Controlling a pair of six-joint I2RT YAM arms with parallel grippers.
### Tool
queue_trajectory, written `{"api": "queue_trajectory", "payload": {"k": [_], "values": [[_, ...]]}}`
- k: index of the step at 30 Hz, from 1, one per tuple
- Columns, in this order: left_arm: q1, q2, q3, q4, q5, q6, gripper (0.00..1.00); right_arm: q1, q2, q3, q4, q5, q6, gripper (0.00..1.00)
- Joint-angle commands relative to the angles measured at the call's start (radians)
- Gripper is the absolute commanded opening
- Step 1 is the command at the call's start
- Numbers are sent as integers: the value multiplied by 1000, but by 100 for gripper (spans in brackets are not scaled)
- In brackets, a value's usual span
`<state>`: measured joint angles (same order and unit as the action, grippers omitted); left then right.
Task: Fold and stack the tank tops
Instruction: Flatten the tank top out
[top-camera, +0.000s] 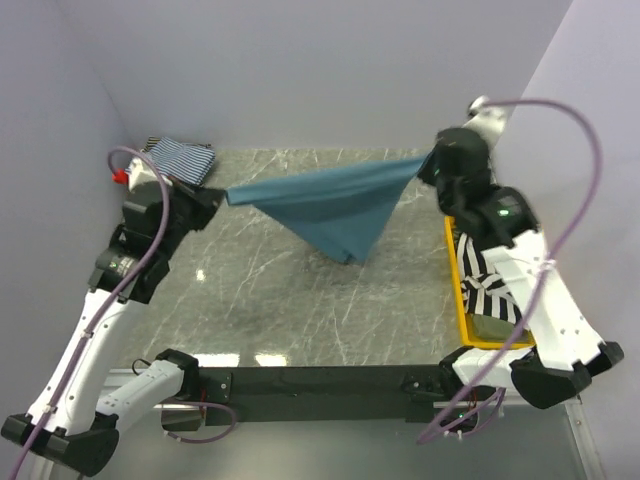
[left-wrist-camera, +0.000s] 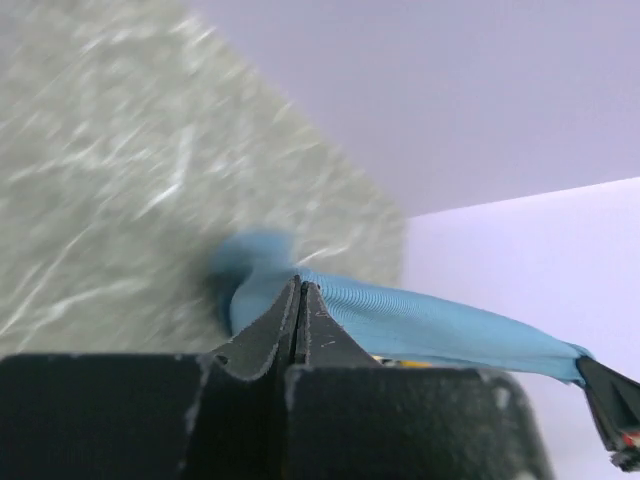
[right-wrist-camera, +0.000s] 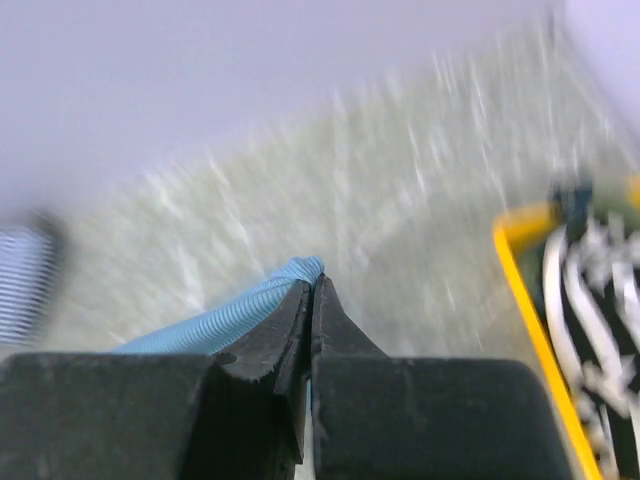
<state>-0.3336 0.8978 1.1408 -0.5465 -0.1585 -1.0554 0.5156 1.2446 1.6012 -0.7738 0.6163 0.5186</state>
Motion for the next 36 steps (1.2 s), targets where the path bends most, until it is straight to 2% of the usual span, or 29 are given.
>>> {"api": "queue_trajectory", "payload": {"k": [1,2,5,8,14,19,24,26,28,30,33,35,36], "values": [[13,1,172,103,-32,35,1,-12,31,251,-42,51,-179,0],[13,-3,189,137,-35,34,1,-14,50,360,-41,22,-205,0],[13,-28,229,196,-26,26,1,-11,93,532,-68,-73,-239,0],[13,-48,257,207,-27,25,1,-11,90,589,-79,-183,-258,0],[13,-50,221,249,-12,-3,1,-14,47,468,-41,-328,-278,0],[24,84,226,348,-47,-14,1,-67,180,453,19,-434,-261,0],[132,329,321,526,43,-12,1,-175,480,733,47,-592,-241,0],[180,412,382,592,149,-37,1,-218,557,893,62,-613,-227,0],[244,530,492,635,227,-61,1,-252,642,985,108,-665,-195,0],[290,625,621,643,306,-64,1,-293,650,962,212,-710,-151,0],[332,662,698,620,358,-64,1,-311,616,896,295,-705,-147,0],[376,629,648,644,364,-69,0,-310,602,875,303,-693,-150,0],[392,583,573,672,367,-75,1,-312,587,867,298,-693,-150,0]]}}
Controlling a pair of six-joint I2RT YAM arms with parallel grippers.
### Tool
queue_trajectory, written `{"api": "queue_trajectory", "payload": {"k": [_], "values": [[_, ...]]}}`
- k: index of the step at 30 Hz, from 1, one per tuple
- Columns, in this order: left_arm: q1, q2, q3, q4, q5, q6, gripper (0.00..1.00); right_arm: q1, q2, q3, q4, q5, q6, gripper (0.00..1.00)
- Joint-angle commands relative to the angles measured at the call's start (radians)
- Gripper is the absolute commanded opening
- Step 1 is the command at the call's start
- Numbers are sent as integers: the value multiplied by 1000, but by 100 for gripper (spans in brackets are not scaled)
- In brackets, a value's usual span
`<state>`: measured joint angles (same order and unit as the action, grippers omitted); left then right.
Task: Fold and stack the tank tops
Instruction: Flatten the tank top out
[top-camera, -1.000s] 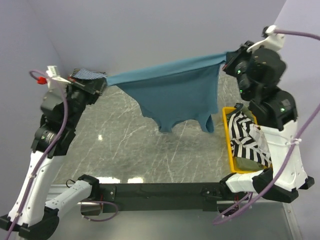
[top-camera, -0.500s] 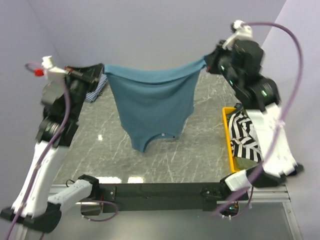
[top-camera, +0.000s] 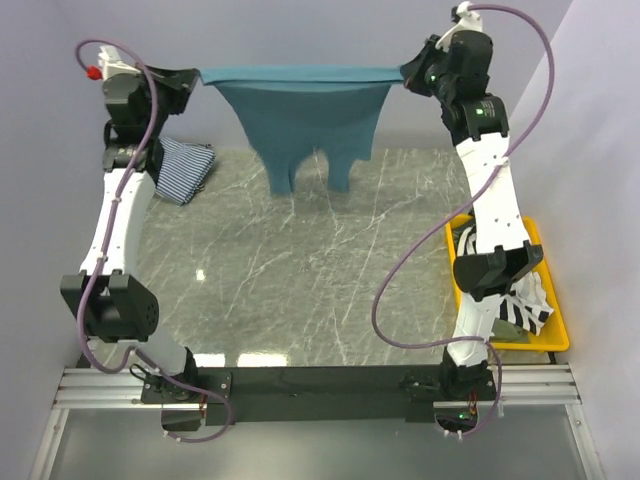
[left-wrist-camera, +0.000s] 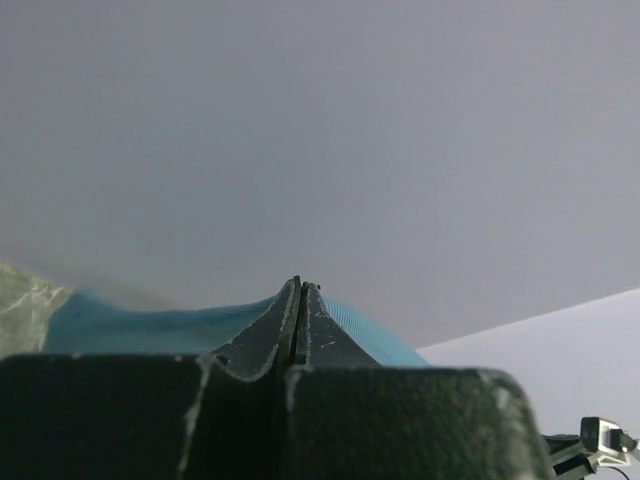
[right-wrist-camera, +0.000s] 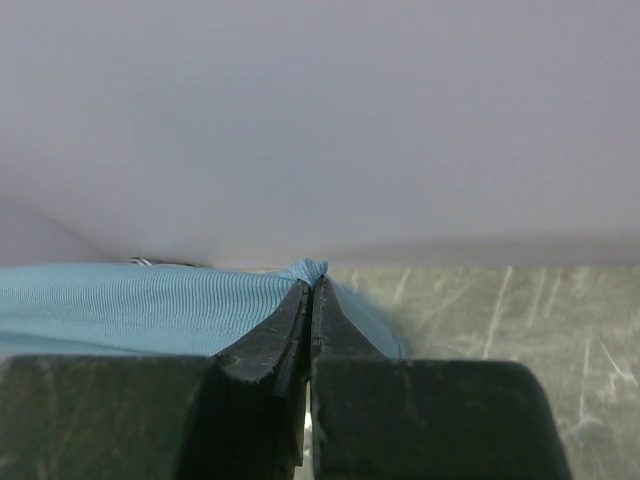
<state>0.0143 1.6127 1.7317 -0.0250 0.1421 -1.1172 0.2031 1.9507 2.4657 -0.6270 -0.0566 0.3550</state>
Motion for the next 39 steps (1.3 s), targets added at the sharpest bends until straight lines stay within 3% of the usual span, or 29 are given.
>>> {"api": "queue_trajectory", "payload": {"k": [1,3,5,6,8,13,16,19,24,26,33,36,37,39], "values": [[46,-154,-50,151,68,-13,1,1,-130,-29,145,-23,15,0],[52,-218,-154,143,77,-16,1,2,-183,-97,132,-25,24,0],[50,-296,-309,144,82,-45,1,2,-260,-338,128,-26,35,0],[50,-324,-367,145,82,-58,1,2,-289,-340,128,-26,41,0],[47,-381,-487,155,89,-91,1,2,-382,-599,151,-49,64,0],[-3,-583,-964,132,73,-138,1,18,-536,-1254,259,-58,113,0],[-43,-718,-1203,76,48,-138,1,45,-570,-1521,322,-39,139,0],[-76,-848,-1380,-1,42,-148,1,84,-564,-1686,358,-8,163,0],[-123,-1004,-1520,-140,53,-174,1,111,-585,-1809,368,40,190,1],[-126,-1034,-1523,-185,47,-165,1,116,-607,-1832,368,47,202,6],[-128,-1008,-1499,-293,54,-136,1,166,-665,-1860,317,95,229,16],[-128,-991,-1499,-311,76,-127,6,190,-729,-1858,271,121,236,25],[-128,-993,-1499,-314,89,-122,16,194,-765,-1860,259,127,239,30],[-128,-1010,-1492,-335,96,-115,25,211,-802,-1860,222,144,242,33]]}}
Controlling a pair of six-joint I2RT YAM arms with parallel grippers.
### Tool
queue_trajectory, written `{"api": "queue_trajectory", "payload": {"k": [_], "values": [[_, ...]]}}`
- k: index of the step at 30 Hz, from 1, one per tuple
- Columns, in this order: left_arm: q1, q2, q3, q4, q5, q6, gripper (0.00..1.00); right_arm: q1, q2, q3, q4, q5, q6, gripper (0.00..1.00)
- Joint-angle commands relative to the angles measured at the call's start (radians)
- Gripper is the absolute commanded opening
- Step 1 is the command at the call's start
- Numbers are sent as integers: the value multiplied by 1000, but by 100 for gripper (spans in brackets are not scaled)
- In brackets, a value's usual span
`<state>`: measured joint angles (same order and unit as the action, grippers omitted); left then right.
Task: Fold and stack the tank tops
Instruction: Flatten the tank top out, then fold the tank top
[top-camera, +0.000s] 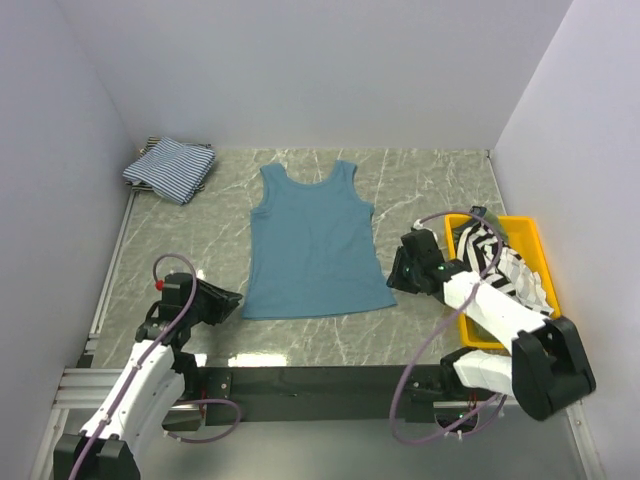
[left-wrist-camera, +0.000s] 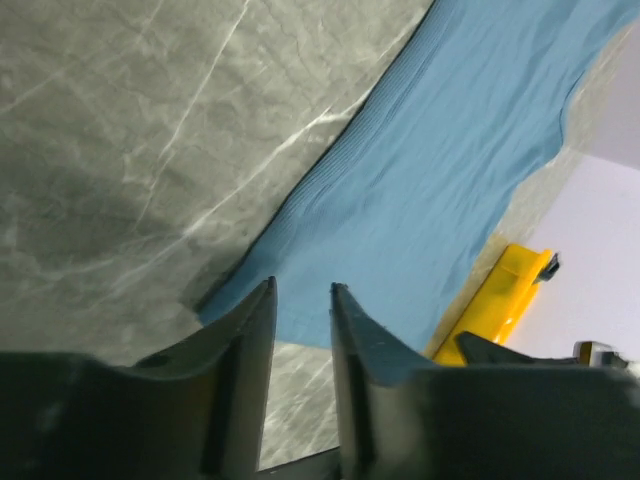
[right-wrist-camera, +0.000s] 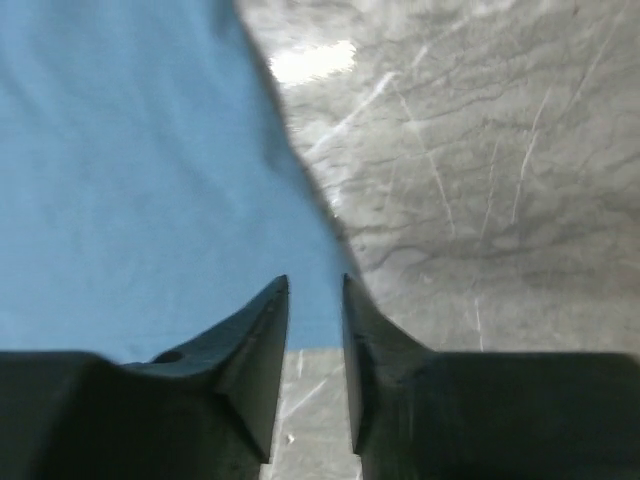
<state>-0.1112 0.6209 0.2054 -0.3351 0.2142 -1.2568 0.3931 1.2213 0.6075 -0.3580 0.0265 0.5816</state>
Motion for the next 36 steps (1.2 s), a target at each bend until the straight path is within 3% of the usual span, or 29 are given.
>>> {"api": "queue_trajectory", "payload": {"k": [1,4,8,10,13,18,19,25,31,36], "values": [[-2,-27,38,-34,28,30,36,29,-89,-3,-56,64,15,37],[-2,-59,78,-102,24,57,52,56,-144,8,-88,82,24,39],[-2,-60,214,-168,-62,143,57,191,-151,69,-122,131,78,39],[-1,-27,259,-107,-82,193,59,307,-100,124,-99,145,118,39],[1,132,377,15,-95,272,57,456,21,224,-64,174,156,37],[1,586,668,94,-99,410,50,637,259,490,-26,216,170,35],[1,714,763,96,-90,463,48,682,341,533,-12,216,166,35],[1,1136,1124,-17,-27,641,48,783,617,828,-15,243,149,36],[2,1342,1305,-124,-7,726,48,863,786,1001,-59,269,141,40],[2,1393,1341,-130,11,741,47,894,865,1077,-81,280,146,43]]}}
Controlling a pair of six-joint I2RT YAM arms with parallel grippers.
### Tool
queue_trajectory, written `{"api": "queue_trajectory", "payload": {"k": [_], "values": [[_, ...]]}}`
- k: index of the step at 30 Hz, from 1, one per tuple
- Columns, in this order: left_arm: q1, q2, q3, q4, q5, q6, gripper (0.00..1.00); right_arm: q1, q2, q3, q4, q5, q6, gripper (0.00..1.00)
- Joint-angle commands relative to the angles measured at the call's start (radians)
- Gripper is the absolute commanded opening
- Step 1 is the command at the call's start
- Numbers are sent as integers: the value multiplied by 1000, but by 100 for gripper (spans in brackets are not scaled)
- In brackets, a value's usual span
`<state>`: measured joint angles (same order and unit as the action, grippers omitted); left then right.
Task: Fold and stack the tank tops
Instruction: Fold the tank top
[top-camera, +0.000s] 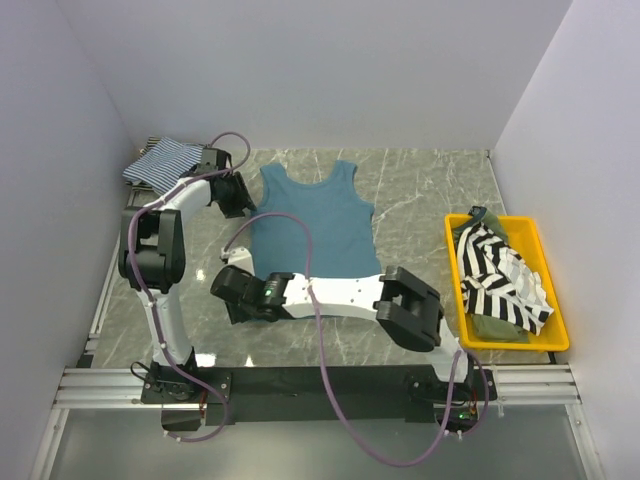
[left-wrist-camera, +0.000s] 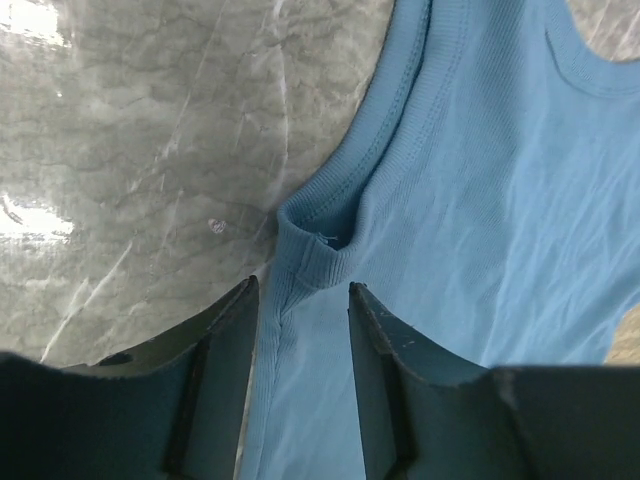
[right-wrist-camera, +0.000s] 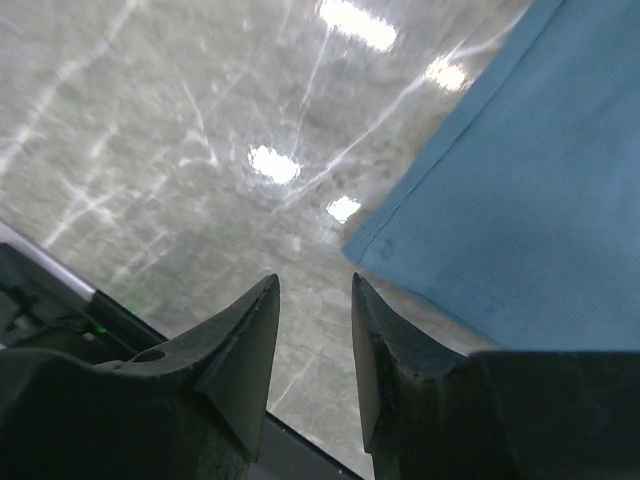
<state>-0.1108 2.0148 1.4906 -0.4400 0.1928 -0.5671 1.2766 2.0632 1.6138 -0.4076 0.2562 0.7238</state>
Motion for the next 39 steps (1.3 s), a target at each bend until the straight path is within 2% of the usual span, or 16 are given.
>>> {"api": "queue_trajectory", "payload": {"k": [1,12,19,23,24,27,30,35,39], "values": [[2,5,57,-20,36,49,46,12,56,87,-61,60,8,43],[2,-2,48,-11,50,41,44,24,164,169,-134,175,9,43],[2,-1,51,-16,50,36,43,35,199,175,-116,167,0,42],[2,-4,51,-17,42,32,42,40,206,167,-128,164,-1,30],[3,-5,53,-20,33,30,41,41,198,153,-126,163,-1,19],[11,-19,40,-16,17,12,40,41,128,46,-73,147,0,0],[23,-50,4,1,-15,-34,37,43,40,-75,-17,103,0,0],[30,-155,-148,87,-67,-143,37,46,-153,-340,133,19,19,0],[28,-231,-256,187,-52,-198,44,47,-283,-477,214,-50,37,0]]}}
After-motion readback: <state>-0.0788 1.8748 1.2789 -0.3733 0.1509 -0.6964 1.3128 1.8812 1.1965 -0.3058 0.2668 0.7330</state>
